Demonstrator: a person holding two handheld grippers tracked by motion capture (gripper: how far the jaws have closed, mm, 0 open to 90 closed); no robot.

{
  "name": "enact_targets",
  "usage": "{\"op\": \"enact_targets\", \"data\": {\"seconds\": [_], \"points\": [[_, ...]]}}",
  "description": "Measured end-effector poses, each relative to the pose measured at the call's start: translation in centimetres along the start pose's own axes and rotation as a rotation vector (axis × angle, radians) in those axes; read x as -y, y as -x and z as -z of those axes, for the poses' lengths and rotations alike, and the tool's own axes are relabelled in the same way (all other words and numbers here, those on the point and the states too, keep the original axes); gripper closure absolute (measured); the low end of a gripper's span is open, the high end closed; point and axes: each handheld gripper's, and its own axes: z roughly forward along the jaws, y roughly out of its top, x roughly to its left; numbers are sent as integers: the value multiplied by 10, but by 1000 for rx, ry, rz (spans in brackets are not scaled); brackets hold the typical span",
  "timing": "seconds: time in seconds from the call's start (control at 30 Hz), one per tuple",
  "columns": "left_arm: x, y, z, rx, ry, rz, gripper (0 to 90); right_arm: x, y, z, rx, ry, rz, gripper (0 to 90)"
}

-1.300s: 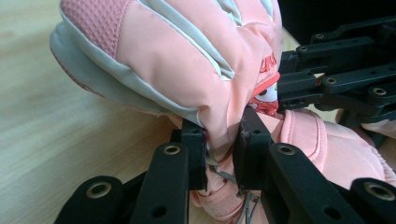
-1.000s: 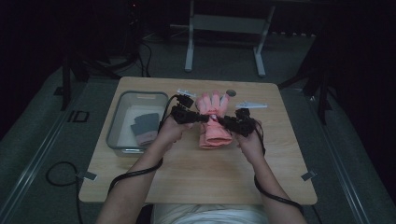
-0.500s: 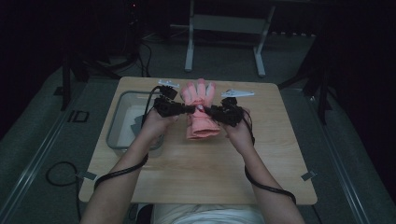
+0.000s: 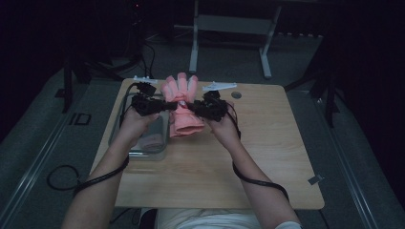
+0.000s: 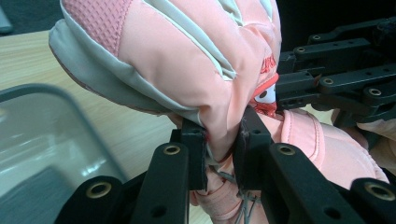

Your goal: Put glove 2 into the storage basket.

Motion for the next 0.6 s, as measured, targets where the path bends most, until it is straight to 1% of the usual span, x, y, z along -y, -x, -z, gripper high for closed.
{"op": "enact_targets", "data": {"seconds": [0.23, 0.3, 0.47, 0.5, 0.53, 0.57, 0.6], "points": [[12, -21, 29, -50, 18, 36, 764, -15, -22, -30, -39, -20, 26, 728], [14, -27, 36, -71, 13, 42, 765, -18, -28, -39, -47, -27, 34, 728], [22, -41, 49, -102, 8, 68, 764, -23, -39, -61, -77, -45, 38, 729], [22, -41, 49, -102, 8, 68, 764, -23, -39, -61, -77, -45, 38, 729], [22, -41, 49, -102, 8, 68, 764, -24, -41, -65, -80, -50, 41, 729], [26, -49, 52, -105, 9, 85, 764, -26, -45, -74, -85, -60, 46, 728], [31, -56, 54, -109, 15, 104, 764, -26, -46, -78, -85, -67, 48, 728]]}}
